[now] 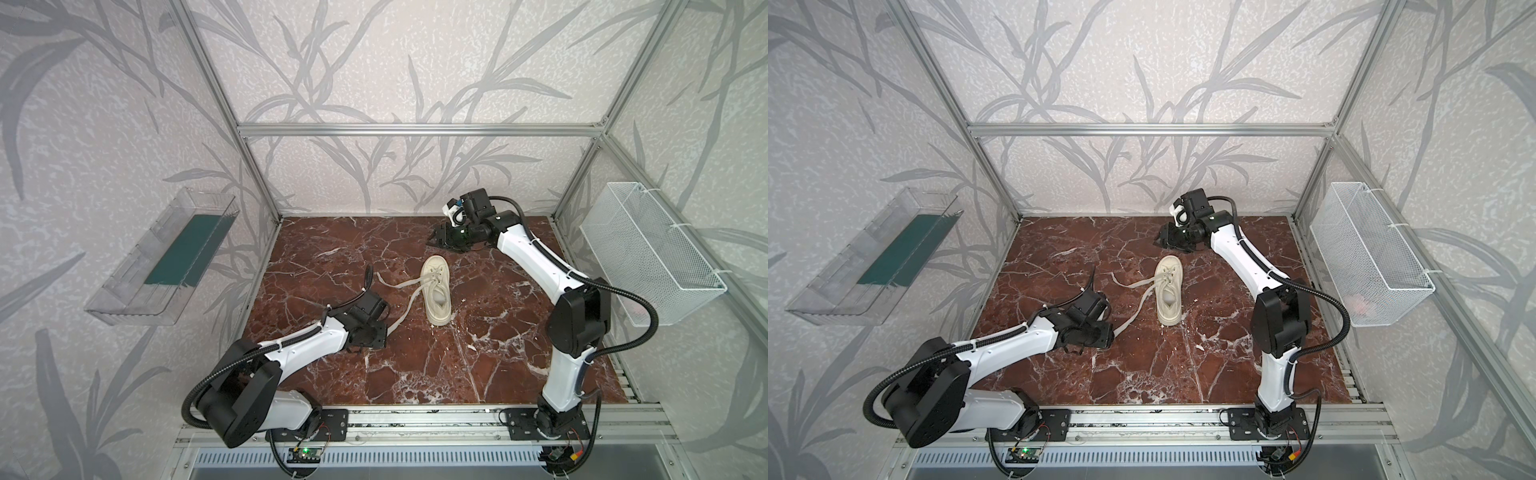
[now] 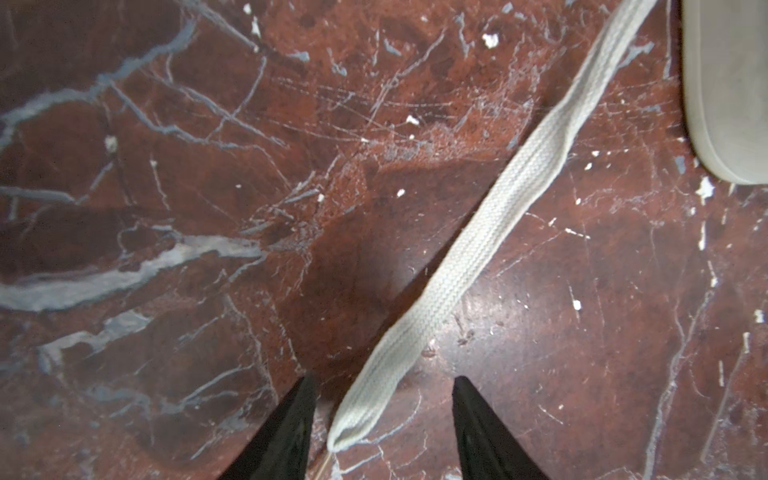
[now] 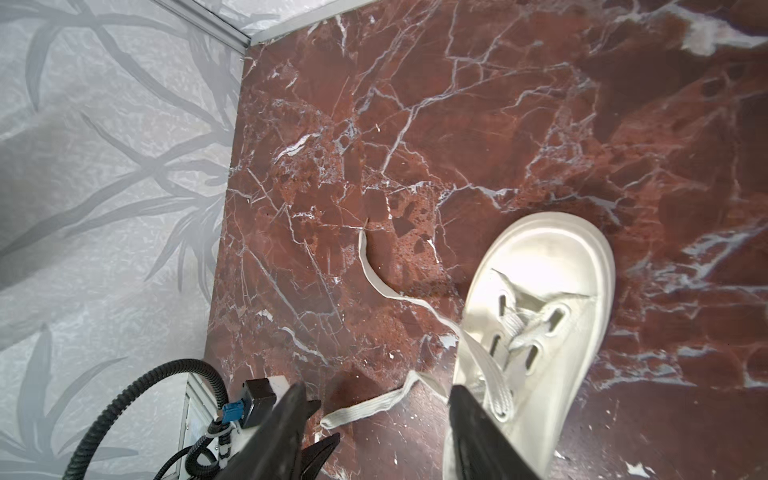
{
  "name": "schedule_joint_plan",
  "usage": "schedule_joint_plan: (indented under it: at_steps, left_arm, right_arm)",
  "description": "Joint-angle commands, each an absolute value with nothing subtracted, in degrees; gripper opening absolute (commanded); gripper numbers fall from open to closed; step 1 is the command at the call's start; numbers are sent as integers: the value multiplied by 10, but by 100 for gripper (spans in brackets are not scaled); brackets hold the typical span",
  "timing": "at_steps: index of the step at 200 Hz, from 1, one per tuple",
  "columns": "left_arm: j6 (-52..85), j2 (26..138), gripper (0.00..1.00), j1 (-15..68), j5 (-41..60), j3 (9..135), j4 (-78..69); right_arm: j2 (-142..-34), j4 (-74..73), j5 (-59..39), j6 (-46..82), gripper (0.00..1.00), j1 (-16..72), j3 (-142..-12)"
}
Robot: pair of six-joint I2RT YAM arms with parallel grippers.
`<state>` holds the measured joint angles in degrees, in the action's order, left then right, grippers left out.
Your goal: Tie the shoes
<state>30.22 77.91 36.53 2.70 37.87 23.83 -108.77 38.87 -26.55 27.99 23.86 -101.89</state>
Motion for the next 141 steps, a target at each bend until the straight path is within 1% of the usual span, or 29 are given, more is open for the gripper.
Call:
schedule_joint_plan:
  at_steps: [1, 24, 54, 93, 108, 141]
  left_arm:
    - [311, 793, 50, 375, -13, 396, 269]
    - [318, 810, 48, 385, -16, 402, 267]
    - [323, 831, 41, 394, -25, 414, 275]
    - [348, 852, 27, 403, -58, 427, 304]
    - [355, 861, 19, 404, -69, 433, 312]
    - [356, 864, 5, 404, -59, 450, 305]
  right_arm:
    - [-1052, 374, -270, 264, 56, 238, -995]
    - [-1037, 375, -272, 259, 56, 230, -976]
    - [-1019, 378, -272, 252, 55, 220, -959]
    - [-991, 377, -268, 246, 55, 209, -930]
    - [-981, 376, -268, 246, 54, 205, -919]
    - [-936, 373, -262, 247, 54, 202, -886]
